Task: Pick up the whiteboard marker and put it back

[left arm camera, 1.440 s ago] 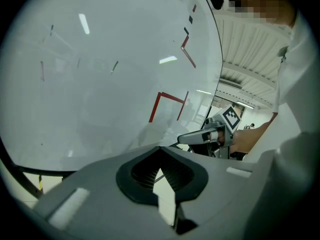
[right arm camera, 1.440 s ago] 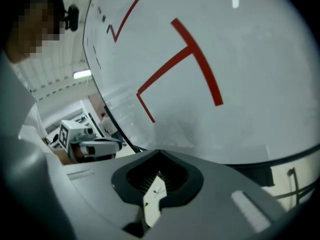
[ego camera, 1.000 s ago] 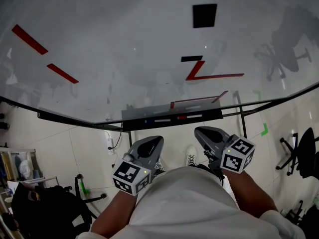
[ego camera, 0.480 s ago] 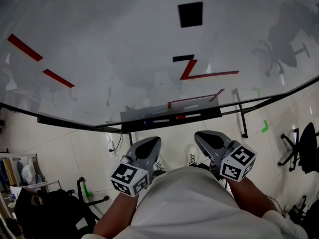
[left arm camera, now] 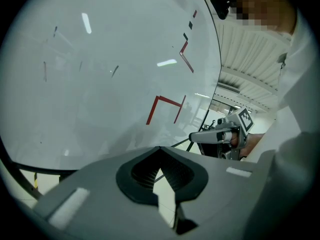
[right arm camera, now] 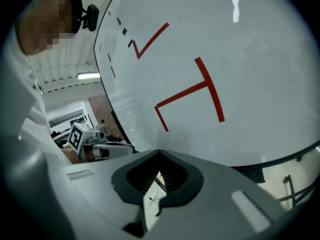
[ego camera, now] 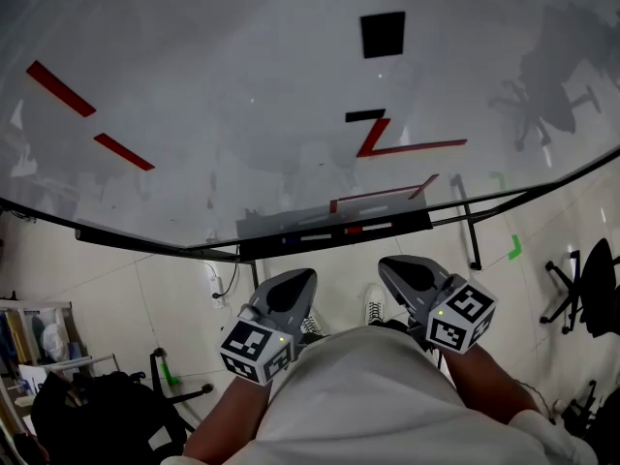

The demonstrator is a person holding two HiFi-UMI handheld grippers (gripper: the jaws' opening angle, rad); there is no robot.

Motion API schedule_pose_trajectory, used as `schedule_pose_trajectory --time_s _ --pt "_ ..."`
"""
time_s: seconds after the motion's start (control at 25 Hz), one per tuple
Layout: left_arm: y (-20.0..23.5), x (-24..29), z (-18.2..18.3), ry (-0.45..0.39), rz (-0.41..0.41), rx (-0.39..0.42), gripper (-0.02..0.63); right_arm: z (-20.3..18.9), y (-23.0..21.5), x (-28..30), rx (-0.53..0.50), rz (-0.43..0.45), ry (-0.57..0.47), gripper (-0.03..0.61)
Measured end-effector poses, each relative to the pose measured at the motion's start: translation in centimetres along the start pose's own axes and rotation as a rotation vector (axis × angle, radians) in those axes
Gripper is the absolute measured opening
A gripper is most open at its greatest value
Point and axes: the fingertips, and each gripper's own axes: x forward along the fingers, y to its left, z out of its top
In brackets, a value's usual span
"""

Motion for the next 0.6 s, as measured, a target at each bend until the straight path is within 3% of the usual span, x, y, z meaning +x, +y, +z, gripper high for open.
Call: schedule_pose_trajectory --time_s 0.28,0.6 --pt "-0.2 -1.2 -0.1 0.013 -0.059 0.029 0.015 -0.4 1.4 -0.3 0.010 -0.062 -0.015 0.002" --pt "-1.8 -3.0 -0.5 0.038 -0.200 0.101 0.016 -1.2 4.6 -1.8 0.007 -0.181 -0.085 0.002"
